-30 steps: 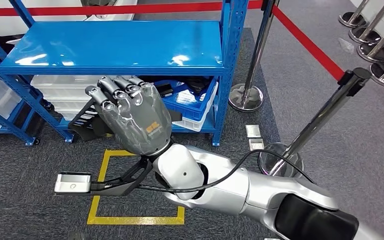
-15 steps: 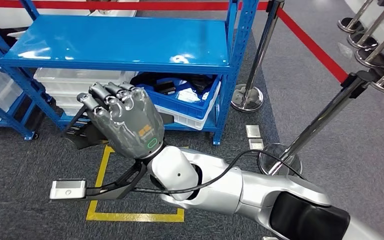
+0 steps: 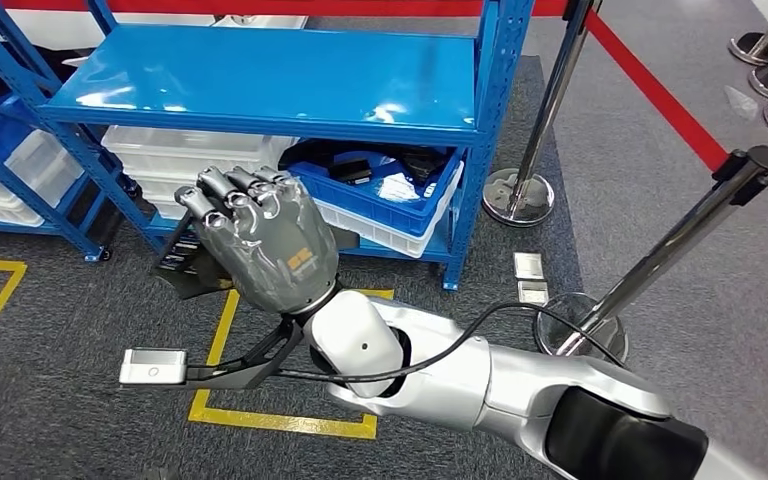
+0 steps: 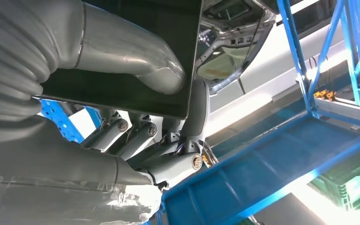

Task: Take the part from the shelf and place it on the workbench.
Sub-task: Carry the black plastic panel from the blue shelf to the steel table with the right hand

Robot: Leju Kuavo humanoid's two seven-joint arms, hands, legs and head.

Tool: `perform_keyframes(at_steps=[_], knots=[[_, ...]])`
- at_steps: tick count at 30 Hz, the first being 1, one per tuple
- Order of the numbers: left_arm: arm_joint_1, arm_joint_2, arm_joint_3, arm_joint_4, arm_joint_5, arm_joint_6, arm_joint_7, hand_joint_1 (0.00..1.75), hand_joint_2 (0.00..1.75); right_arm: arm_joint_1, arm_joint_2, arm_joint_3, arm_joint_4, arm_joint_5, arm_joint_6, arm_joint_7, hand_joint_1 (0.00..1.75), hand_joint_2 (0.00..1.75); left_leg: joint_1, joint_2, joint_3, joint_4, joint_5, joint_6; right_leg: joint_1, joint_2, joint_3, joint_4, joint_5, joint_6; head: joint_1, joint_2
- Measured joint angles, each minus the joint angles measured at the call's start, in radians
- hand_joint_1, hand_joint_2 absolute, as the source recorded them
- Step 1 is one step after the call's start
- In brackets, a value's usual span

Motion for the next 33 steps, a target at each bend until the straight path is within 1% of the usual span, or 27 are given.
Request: perform_keyframes(at_steps=[2,3,4,5,6,8,9,10,12,13,14,15,16,18,19,20,21,22,23,24,25,26,28,29,30,32,33], knots=[[0.000,0.000,-0.001,0.000,0.001,-0.003,0.000,0.00,0.00,0.003,0.000,0.000,0.004,0.000,0.005,0.000,1.75,1.75,-0.001,0.018,-0.050,0.127,-0.066,-0.005,0.002,-0.016,-0.003,0.000,0.002,-0.004,-0.010,0.000],[0.001,0.000,-0.002,0.000,0.002,-0.003,0.000,0.00,0.00,0.005,0.000,0.000,0.006,0.000,0.007,-0.001,1.75,1.75,-0.001,0.020,-0.072,0.183,-0.088,-0.006,0.004,-0.024,-0.004,0.001,0.002,-0.005,-0.012,0.000],[0.002,0.000,-0.002,0.000,0.003,-0.003,0.000,0.00,0.00,0.007,0.000,0.000,0.008,0.000,0.009,-0.001,1.75,1.75,-0.001,0.021,-0.080,0.210,-0.093,-0.005,0.006,-0.031,-0.005,0.002,0.002,-0.005,-0.013,0.000],[0.004,0.000,-0.002,0.000,0.004,-0.004,0.000,0.00,0.00,0.008,0.000,0.000,0.010,0.000,0.011,-0.002,1.75,1.75,-0.002,0.022,-0.068,0.196,-0.078,-0.003,0.007,-0.038,-0.005,0.003,0.002,-0.005,-0.014,0.000],[0.005,0.000,-0.003,0.000,0.006,-0.005,0.000,0.00,0.00,0.009,0.000,0.000,0.012,-0.001,0.013,-0.002,1.75,1.75,-0.003,0.025,-0.038,0.143,-0.048,0.001,0.008,-0.044,-0.005,0.004,0.001,-0.005,-0.014,0.000],[0.005,0.000,-0.003,0.000,0.006,-0.005,0.000,0.00,0.00,0.009,0.000,0.000,0.014,-0.001,0.015,-0.003,1.75,1.75,-0.010,0.047,0.032,0.003,0.004,0.012,0.010,-0.054,-0.004,0.007,-0.002,-0.002,-0.016,0.000],[0.005,0.000,-0.003,0.000,0.006,-0.006,0.000,0.00,0.00,0.009,0.000,0.000,0.014,-0.001,0.016,-0.004,1.75,1.75,-0.014,0.056,0.052,-0.043,0.016,0.018,0.012,-0.058,-0.005,0.008,-0.002,0.001,-0.017,0.000],[0.006,0.000,-0.003,0.000,0.007,-0.006,0.000,0.00,0.00,0.010,0.000,0.000,0.015,-0.001,0.016,-0.004,1.75,1.75,-0.018,0.062,0.059,-0.064,0.018,0.022,0.014,-0.062,-0.006,0.009,-0.002,0.003,-0.018,0.000],[0.009,0.000,-0.004,0.000,0.007,-0.006,0.000,0.00,0.00,0.010,0.000,-0.001,0.018,-0.001,0.017,-0.005,1.75,1.75,-0.019,0.054,0.058,-0.069,0.021,0.029,0.016,-0.070,-0.006,0.008,-0.002,0.010,-0.017,0.000],[0.010,0.000,-0.004,0.000,0.007,-0.007,0.000,0.00,0.00,0.011,0.000,-0.001,0.019,-0.002,0.019,-0.005,1.75,1.75,-0.017,0.050,0.058,-0.072,0.025,0.034,0.015,-0.067,-0.007,0.012,-0.007,0.015,-0.017,0.000],[0.010,0.000,-0.004,0.000,0.007,-0.007,0.000,0.00,0.00,0.011,0.000,-0.002,0.020,-0.002,0.020,-0.006,1.75,1.75,-0.013,0.045,0.058,-0.076,0.028,0.040,0.014,-0.056,-0.012,0.028,-0.022,0.020,-0.016,0.000],[0.009,0.000,-0.004,0.000,0.007,-0.007,0.000,0.00,0.00,0.011,-0.001,-0.003,0.021,-0.002,0.021,-0.006,1.75,1.75,-0.010,0.041,0.057,-0.080,0.032,0.045,0.013,-0.042,-0.028,0.065,-0.048,0.025,-0.013,0.000],[0.008,0.000,-0.004,0.000,0.007,-0.008,0.000,0.00,0.00,0.011,-0.002,-0.004,0.022,-0.002,0.022,-0.006,1.75,1.75,-0.009,0.037,0.056,-0.081,0.034,0.049,0.010,-0.026,-0.052,0.122,-0.081,0.030,-0.010,0.000],[0.008,0.000,-0.005,0.000,0.008,-0.009,0.000,0.00,0.00,0.014,-0.004,-0.006,0.026,-0.002,0.024,-0.006,1.75,1.75,-0.008,0.027,0.051,-0.080,0.037,0.052,0.008,-0.013,-0.114,0.257,-0.139,0.035,-0.003,0.000],[0.008,0.000,-0.005,0.000,0.008,-0.009,0.000,0.00,0.00,0.015,-0.004,-0.006,0.028,-0.003,0.026,-0.006,1.75,1.75,-0.008,0.021,0.049,-0.079,0.037,0.053,0.006,-0.012,-0.132,0.296,-0.147,0.036,-0.001,0.000],[0.008,0.000,-0.005,0.000,0.009,-0.009,0.000,0.00,0.00,0.016,-0.005,-0.006,0.031,-0.003,0.028,-0.006,1.75,1.75,-0.008,0.014,0.048,-0.078,0.038,0.053,0.005,-0.011,-0.132,0.298,-0.134,0.037,0.001,0.000],[0.008,0.000,-0.005,0.000,0.009,-0.009,0.000,0.00,0.00,0.017,-0.006,-0.007,0.033,-0.003,0.029,-0.006,1.75,1.75,-0.007,0.006,0.048,-0.075,0.037,0.052,0.004,-0.010,-0.112,0.257,-0.102,0.036,0.002,0.000],[0.008,0.000,-0.005,0.000,0.009,-0.009,0.000,0.00,0.00,0.017,-0.006,-0.007,0.035,-0.003,0.031,-0.006,1.75,1.75,-0.006,-0.001,0.048,-0.073,0.036,0.050,0.001,-0.003,-0.077,0.185,-0.062,0.035,0.003,0.000],[0.007,0.000,-0.005,0.000,0.009,-0.009,0.000,0.00,0.00,0.018,-0.006,-0.007,0.037,-0.003,0.032,-0.006,1.75,1.75,-0.005,-0.008,0.046,-0.070,0.036,0.047,-0.001,0.013,-0.044,0.117,-0.034,0.033,0.004,0.000],[0.006,0.000,-0.005,0.000,0.009,-0.010,0.000,0.00,0.00,0.017,-0.006,-0.008,0.038,-0.003,0.033,-0.006,1.75,1.75,-0.005,-0.015,0.041,-0.065,0.036,0.042,-0.003,0.029,-0.020,0.059,-0.015,0.031,0.003,0.000],[0.005,0.000,-0.005,0.000,0.009,-0.010,-0.001,0.00,0.00,0.017,-0.006,-0.008,0.040,-0.003,0.033,-0.006,1.75,1.75,-0.004,-0.020,0.035,-0.061,0.037,0.035,-0.002,0.043,-0.009,0.030,-0.009,0.029,0.002,0.000],[0.005,0.000,-0.006,0.000,0.008,-0.010,-0.001,0.00,0.00,0.017,-0.006,-0.009,0.043,-0.003,0.033,-0.006,1.75,1.75,-0.003,-0.026,0.028,-0.060,0.039,0.028,-0.001,0.051,-0.009,0.024,-0.013,0.027,0.001,0.000],[0.006,0.000,-0.006,0.000,0.007,-0.012,-0.001,0.00,0.00,0.017,-0.005,-0.009,0.047,-0.004,0.034,-0.004,1.75,1.75,0.000,-0.033,0.023,-0.059,0.041,0.015,0.001,0.039,-0.010,0.016,-0.007,0.018,0.000,0.000],[0.006,0.000,-0.006,0.000,0.006,-0.013,-0.001,0.00,0.00,0.017,-0.005,-0.009,0.049,-0.005,0.033,-0.005,1.75,1.75,0.000,-0.027,0.020,-0.050,0.034,0.010,-0.001,0.031,-0.007,0.012,-0.005,0.012,-0.003,0.000],[0.005,0.001,-0.006,0.000,0.004,-0.014,-0.001,0.00,0.00,0.017,-0.004,-0.010,0.052,-0.008,0.032,-0.007,1.75,1.75,-0.002,-0.015,0.010,-0.024,0.016,0.005,-0.003,0.021,-0.005,0.007,-0.002,0.007,-0.007,0.000],[0.003,0.001,-0.006,0.000,0.001,-0.018,0.000,0.00,0.00,0.017,-0.004,-0.010,0.062,-0.018,0.026,-0.017,1.75,1.75,-0.004,0.012,-0.037,0.085,-0.043,-0.004,-0.002,0.001,-0.004,0.004,-0.001,0.002,-0.015,0.000],[0.003,0.001,-0.007,0.000,0.000,-0.019,0.000,0.00,0.00,0.017,-0.005,-0.011,0.068,-0.022,0.021,-0.023,1.75,1.75,-0.003,0.018,-0.067,0.153,-0.071,-0.006,0.000,-0.009,-0.004,0.005,-0.002,0.001,-0.018,0.000]])
